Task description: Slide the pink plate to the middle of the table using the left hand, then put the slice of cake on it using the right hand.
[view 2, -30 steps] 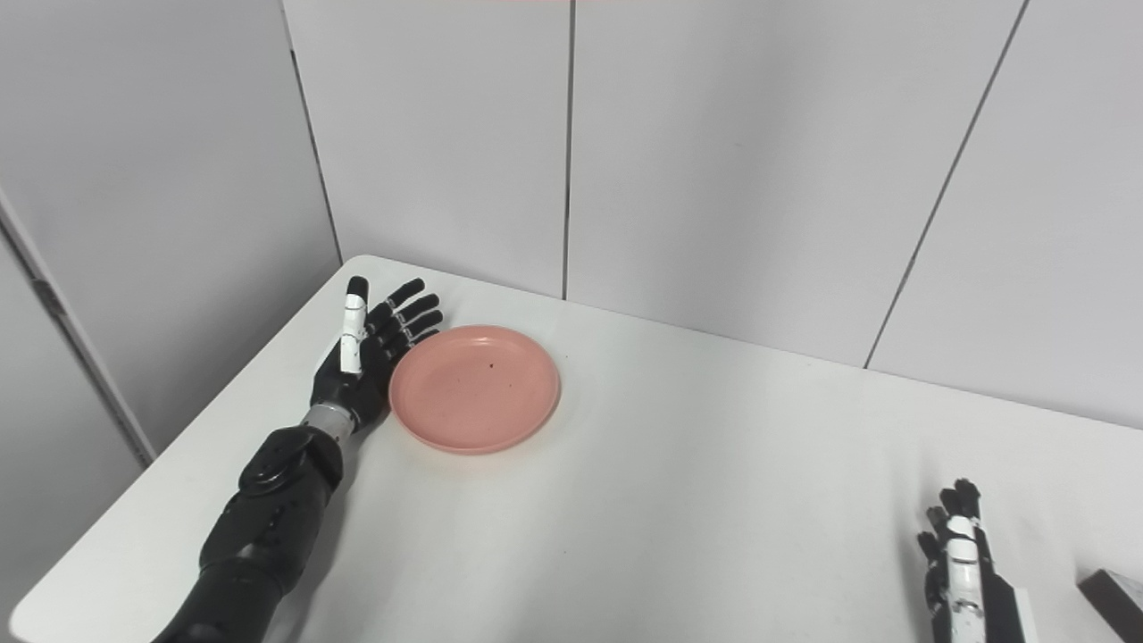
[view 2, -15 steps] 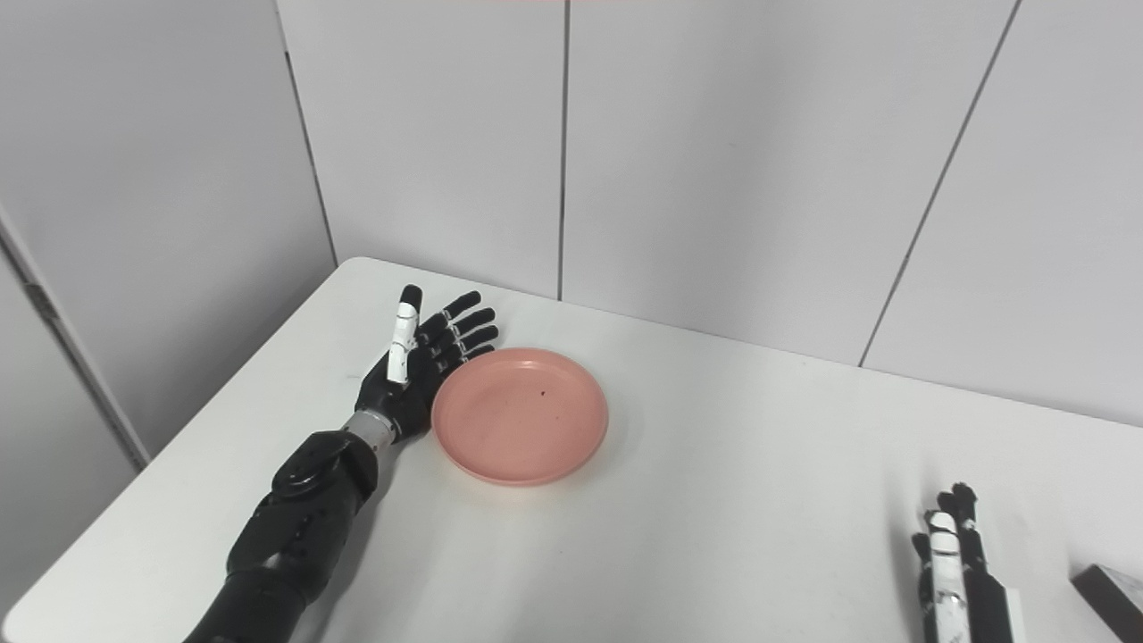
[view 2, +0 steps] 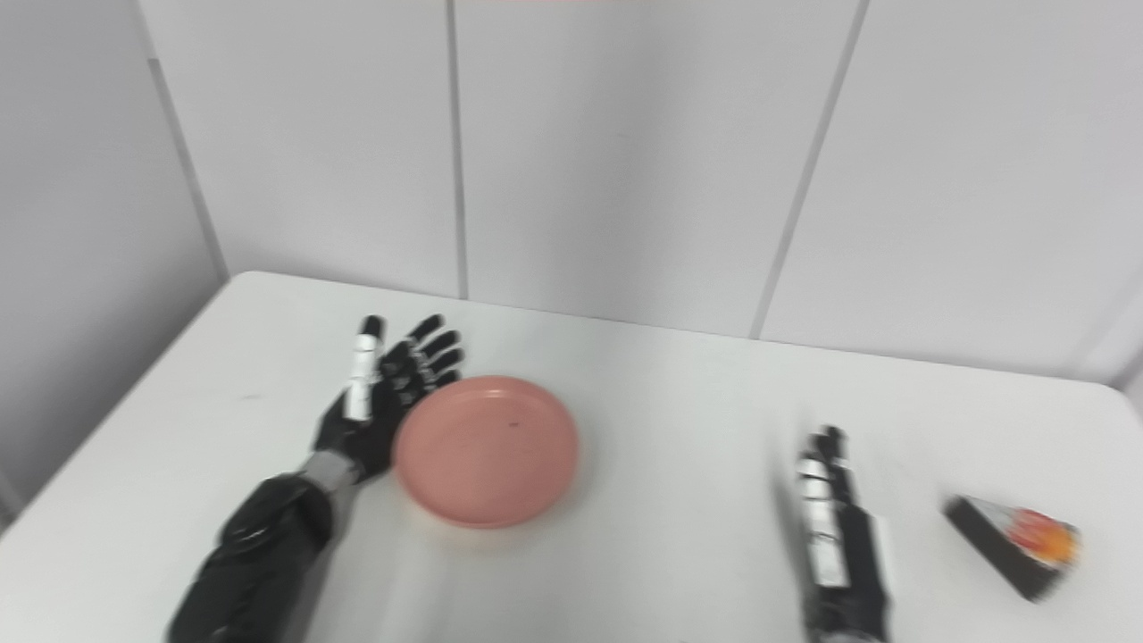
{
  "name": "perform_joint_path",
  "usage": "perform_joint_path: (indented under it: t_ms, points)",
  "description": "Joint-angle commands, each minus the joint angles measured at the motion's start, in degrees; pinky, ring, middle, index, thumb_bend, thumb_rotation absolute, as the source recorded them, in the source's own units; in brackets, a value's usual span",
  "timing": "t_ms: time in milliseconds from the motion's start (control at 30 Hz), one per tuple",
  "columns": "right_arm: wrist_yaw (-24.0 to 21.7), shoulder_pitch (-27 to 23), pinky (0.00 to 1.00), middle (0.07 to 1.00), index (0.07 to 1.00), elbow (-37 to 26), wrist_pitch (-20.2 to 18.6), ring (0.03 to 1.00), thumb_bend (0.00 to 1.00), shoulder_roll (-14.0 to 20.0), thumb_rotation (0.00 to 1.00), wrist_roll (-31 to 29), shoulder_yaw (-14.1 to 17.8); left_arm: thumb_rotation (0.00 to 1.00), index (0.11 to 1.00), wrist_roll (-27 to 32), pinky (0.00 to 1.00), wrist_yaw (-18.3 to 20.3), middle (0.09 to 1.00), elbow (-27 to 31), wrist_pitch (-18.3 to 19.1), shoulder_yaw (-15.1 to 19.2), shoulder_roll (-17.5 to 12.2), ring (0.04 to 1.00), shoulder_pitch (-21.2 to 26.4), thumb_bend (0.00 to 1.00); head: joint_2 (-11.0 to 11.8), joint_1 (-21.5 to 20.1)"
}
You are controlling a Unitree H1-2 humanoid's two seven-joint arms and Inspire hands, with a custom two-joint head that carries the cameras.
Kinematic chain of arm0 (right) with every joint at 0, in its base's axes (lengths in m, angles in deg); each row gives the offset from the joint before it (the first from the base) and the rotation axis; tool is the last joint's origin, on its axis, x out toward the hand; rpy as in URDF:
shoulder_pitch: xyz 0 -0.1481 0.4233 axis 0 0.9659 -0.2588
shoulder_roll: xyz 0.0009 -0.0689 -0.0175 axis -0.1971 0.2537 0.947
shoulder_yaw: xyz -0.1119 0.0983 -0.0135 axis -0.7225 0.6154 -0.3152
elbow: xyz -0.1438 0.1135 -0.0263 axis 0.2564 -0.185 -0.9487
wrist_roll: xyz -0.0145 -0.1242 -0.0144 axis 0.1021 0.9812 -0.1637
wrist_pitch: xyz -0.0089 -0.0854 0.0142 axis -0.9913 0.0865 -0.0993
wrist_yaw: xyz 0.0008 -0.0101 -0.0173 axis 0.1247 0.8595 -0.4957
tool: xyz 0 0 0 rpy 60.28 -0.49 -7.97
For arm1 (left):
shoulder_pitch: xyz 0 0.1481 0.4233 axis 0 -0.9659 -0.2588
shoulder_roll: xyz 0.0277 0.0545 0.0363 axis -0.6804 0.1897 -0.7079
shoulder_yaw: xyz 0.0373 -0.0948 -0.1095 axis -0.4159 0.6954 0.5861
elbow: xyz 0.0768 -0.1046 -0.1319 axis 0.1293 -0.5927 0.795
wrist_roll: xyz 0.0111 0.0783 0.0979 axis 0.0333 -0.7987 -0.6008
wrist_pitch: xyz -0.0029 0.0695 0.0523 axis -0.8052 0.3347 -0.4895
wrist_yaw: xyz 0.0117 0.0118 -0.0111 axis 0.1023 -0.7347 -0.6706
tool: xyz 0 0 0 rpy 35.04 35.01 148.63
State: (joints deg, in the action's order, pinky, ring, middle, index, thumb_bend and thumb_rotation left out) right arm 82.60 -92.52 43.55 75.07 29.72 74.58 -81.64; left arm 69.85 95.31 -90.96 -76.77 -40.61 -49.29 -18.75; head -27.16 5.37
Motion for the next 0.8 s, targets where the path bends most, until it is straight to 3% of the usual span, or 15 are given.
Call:
perform_joint_path:
  t_ms: [0,267,400,567,767]
  points:
    - [0.2,-0.3,1.0,0.974,0.975,-1.8,0.4,0.968,0.63,-0.8,0.85,0.3,-0.4,1.0,0.916,-0.8,0.92,-0.4,0.922,1.3,3.1,-0.8,0.3,0.932,-1.6,0.87,-0.5,-2.5]
    - [1.3,-1.1,0.98,0.979,0.984,-0.5,1.9,0.976,0.6,-2.8,0.87,2.6,-1.7,1.0,0.934,-2.6,0.95,-1.0,0.933,3.7,3.0,-2.4,0.8,0.944,-3.7,0.84,-0.8,-9.3]
    - [1.1,-1.5,1.0,0.996,1.0,-0.1,1.2,0.999,0.63,-2.8,0.88,2.7,-1.9,1.0,0.953,-3.8,0.96,-0.8,0.947,3.9,1.5,-3.2,1.6,0.958,-4.4,0.84,-0.5,-6.0]
    - [1.0,-1.3,1.0,0.996,1.0,-0.9,1.4,1.0,0.62,-2.6,0.88,2.3,-1.7,1.0,0.947,-5.5,0.98,-2.4,0.949,5.4,0.5,-3.9,4.0,0.958,-5.7,0.83,-0.8,-6.4]
    - [0.6,-1.1,0.98,0.996,1.0,-1.0,2.0,0.994,0.6,-2.2,0.9,2.4,-1.8,1.0,0.955,-6.2,0.99,-2.1,0.954,4.8,-5.8,-5.1,7.7,0.968,-7.7,0.83,-1.3,-5.5]
